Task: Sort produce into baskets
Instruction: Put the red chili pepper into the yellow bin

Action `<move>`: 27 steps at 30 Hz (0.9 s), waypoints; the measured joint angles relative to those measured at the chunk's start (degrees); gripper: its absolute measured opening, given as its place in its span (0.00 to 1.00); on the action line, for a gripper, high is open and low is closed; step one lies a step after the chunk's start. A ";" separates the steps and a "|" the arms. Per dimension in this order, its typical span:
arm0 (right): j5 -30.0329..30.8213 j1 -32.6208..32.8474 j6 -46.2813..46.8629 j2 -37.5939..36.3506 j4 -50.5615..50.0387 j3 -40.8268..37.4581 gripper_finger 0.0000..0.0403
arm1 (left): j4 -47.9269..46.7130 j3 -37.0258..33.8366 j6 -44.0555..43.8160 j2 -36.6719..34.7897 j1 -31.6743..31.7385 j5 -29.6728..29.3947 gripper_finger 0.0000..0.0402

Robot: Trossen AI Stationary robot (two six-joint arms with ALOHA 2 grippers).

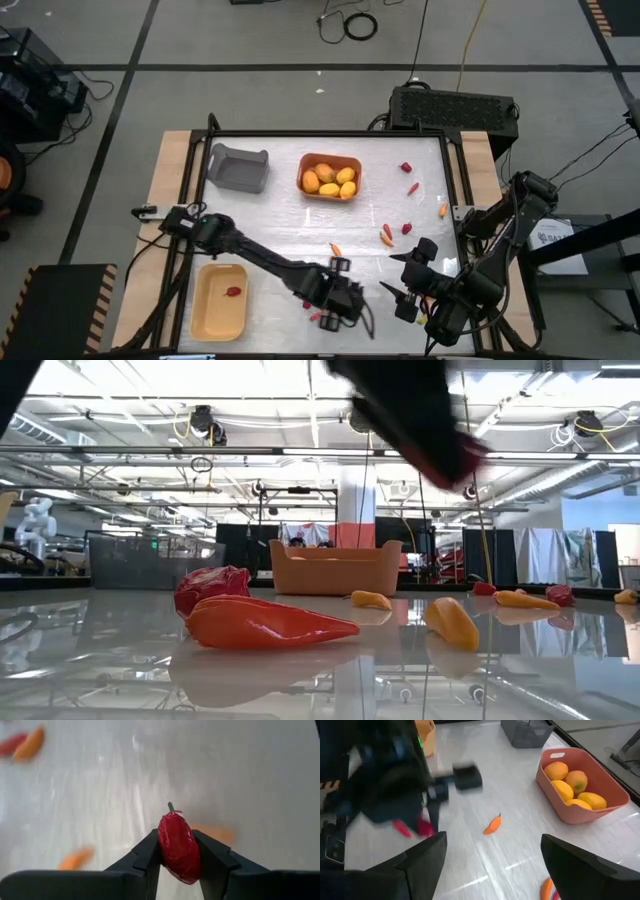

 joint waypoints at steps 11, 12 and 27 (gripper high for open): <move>-0.14 0.09 -0.19 0.00 3.02 0.00 0.78 | -31.60 -1.30 -22.32 -11.14 -14.34 -5.68 0.27; -0.22 0.09 -0.24 0.00 3.03 0.00 0.78 | -31.47 -2.27 -24.64 -12.60 -16.10 -6.63 0.27; -0.47 -0.70 -2.84 0.00 5.74 0.00 0.78 | -31.83 -31.11 -68.70 -34.25 -39.02 -10.89 0.27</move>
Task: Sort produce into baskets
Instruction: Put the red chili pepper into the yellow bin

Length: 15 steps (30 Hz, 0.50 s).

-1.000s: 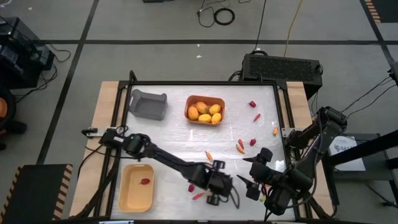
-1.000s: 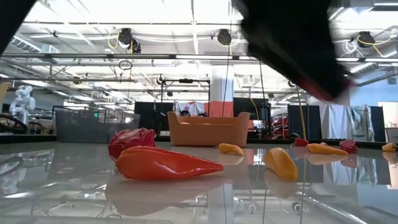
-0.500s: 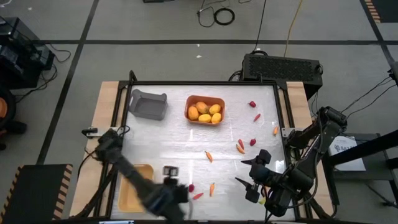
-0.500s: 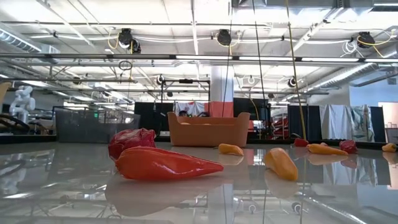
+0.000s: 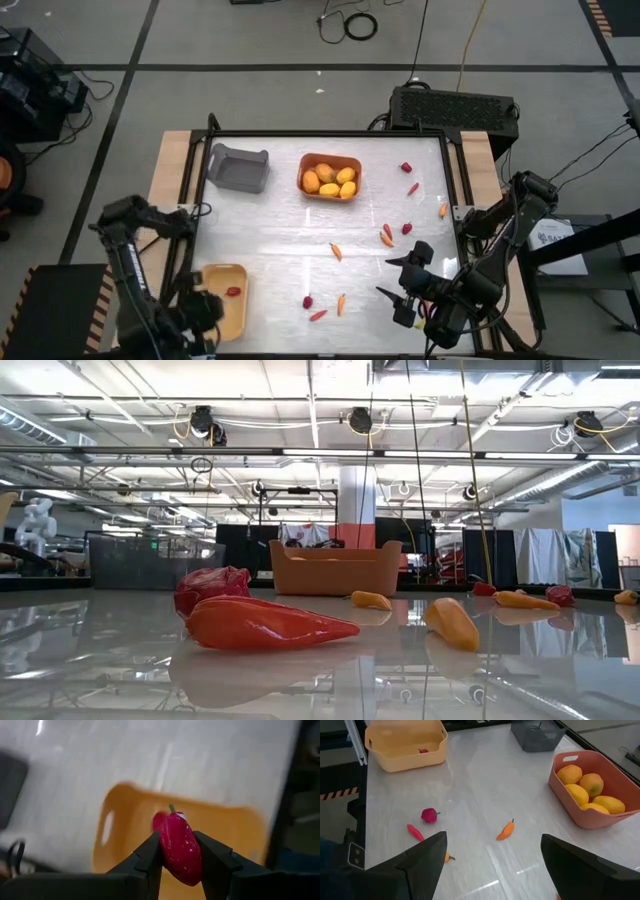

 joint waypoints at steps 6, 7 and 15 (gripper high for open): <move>0.07 -0.54 0.00 0.18 1.51 0.00 0.78 | 3.10 -11.03 -9.41 -3.85 -3.08 -0.12 0.27; 0.09 -0.54 -0.04 0.40 1.73 0.00 0.78 | 3.40 -12.15 -9.56 -3.72 -3.17 -0.13 0.27; 0.04 -0.82 -1.48 1.27 2.13 0.00 0.78 | 5.60 -17.89 -8.36 -3.59 -1.89 1.56 0.40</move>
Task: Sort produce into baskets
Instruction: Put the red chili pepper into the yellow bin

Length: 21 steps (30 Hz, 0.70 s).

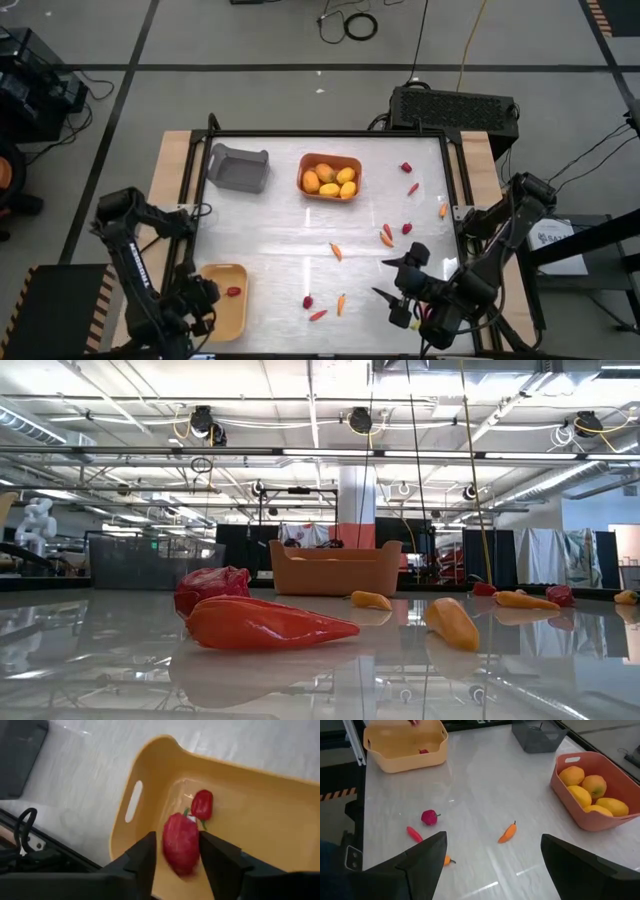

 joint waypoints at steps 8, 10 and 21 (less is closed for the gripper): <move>-0.32 -0.97 -0.05 0.02 0.26 0.00 0.78 | 0.08 -0.05 1.73 -0.02 2.86 0.62 0.56; -0.76 -1.20 -0.05 0.02 0.26 0.00 0.78 | 0.07 -0.04 2.41 -0.02 3.70 0.72 0.57; -0.81 -1.27 -0.04 0.02 0.26 0.00 0.78 | 6.91 0.02 4.76 -0.02 8.36 -5.43 0.57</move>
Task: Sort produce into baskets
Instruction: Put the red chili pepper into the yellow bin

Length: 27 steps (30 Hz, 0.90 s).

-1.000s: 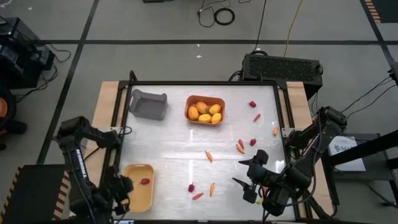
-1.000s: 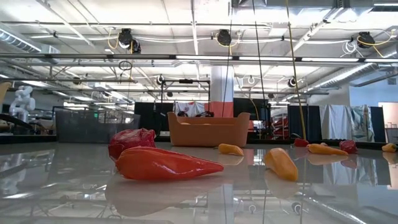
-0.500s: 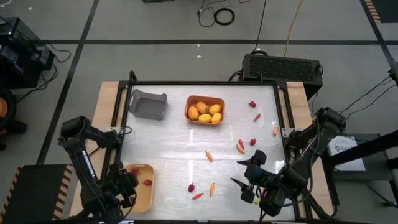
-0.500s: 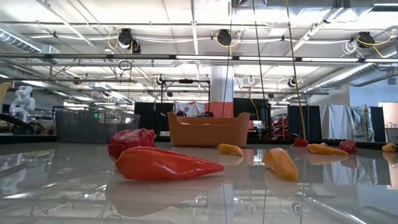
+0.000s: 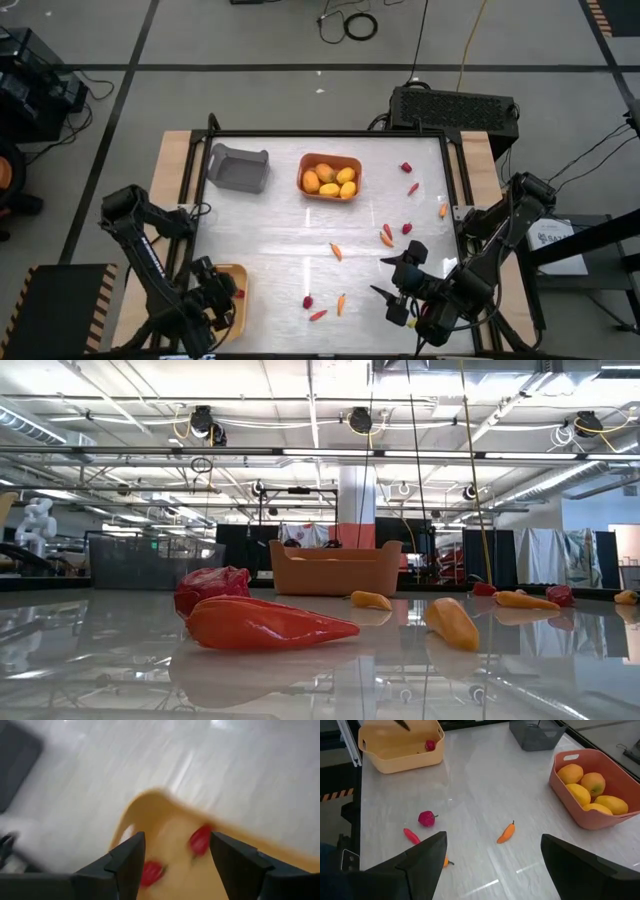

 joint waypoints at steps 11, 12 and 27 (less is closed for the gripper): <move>2.74 -1.73 0.94 0.00 0.26 0.00 0.78 | 31.23 0.02 30.88 0.00 7.80 -14.66 0.57; 2.88 -1.76 0.96 0.00 0.26 0.00 0.78 | 34.15 0.02 33.95 0.00 8.78 -14.82 0.57; 4.49 -2.00 10.80 0.00 -2.80 0.00 0.78 | 59.08 -1.01 59.02 3.76 24.33 -14.19 0.57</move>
